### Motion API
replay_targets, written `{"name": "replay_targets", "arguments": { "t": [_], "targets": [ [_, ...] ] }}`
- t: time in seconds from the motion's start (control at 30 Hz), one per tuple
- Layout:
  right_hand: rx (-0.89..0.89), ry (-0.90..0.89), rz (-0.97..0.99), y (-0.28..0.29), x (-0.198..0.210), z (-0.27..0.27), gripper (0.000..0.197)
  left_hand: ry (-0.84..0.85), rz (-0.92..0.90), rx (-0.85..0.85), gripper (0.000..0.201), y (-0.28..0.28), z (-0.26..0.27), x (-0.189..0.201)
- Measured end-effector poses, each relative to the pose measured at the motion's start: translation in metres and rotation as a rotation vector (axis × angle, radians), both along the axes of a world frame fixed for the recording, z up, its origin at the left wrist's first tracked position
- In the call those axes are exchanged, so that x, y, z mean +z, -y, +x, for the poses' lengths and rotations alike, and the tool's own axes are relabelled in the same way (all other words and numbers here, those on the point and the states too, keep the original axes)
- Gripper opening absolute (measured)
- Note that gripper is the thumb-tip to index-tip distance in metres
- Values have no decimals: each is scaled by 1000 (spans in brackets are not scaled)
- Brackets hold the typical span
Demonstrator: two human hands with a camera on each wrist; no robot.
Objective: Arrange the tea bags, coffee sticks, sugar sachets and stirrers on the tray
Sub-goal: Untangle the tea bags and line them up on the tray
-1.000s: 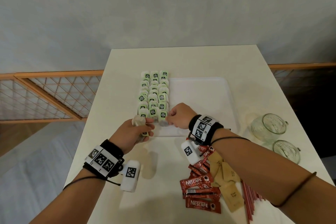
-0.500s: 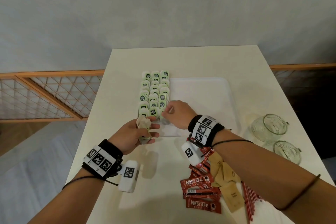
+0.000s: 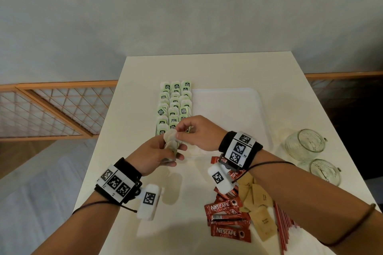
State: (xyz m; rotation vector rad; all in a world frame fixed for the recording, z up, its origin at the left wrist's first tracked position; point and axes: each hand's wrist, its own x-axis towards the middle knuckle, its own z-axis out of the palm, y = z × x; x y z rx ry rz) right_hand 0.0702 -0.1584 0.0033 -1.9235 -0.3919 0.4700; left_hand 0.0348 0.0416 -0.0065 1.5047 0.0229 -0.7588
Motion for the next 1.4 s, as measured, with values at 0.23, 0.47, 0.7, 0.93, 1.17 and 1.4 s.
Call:
{"name": "replay_targets", "arguments": {
  "t": [0.23,0.47,0.7,0.93,1.17,1.4],
  "targets": [
    [-4,4,32,1,6,-2,14,59,89,-22,33,2,-1,4],
    [-84,52,127,1,15,1,17,53,118,1,48,7,-2,3],
    [-179,47,140,14,11,11,15,150,151,180,33,-1,-3,0],
    [-85,-47,131,1,-6,1,18,302,181,274,7,-2,4,3],
    [-38,11,7,-9,-15,1,20,311,265,340,16,-11,9,5],
    [-131,-49,-132,-22,-30,12,25,182,231,417,9,-29,10,0]
  ]
}}
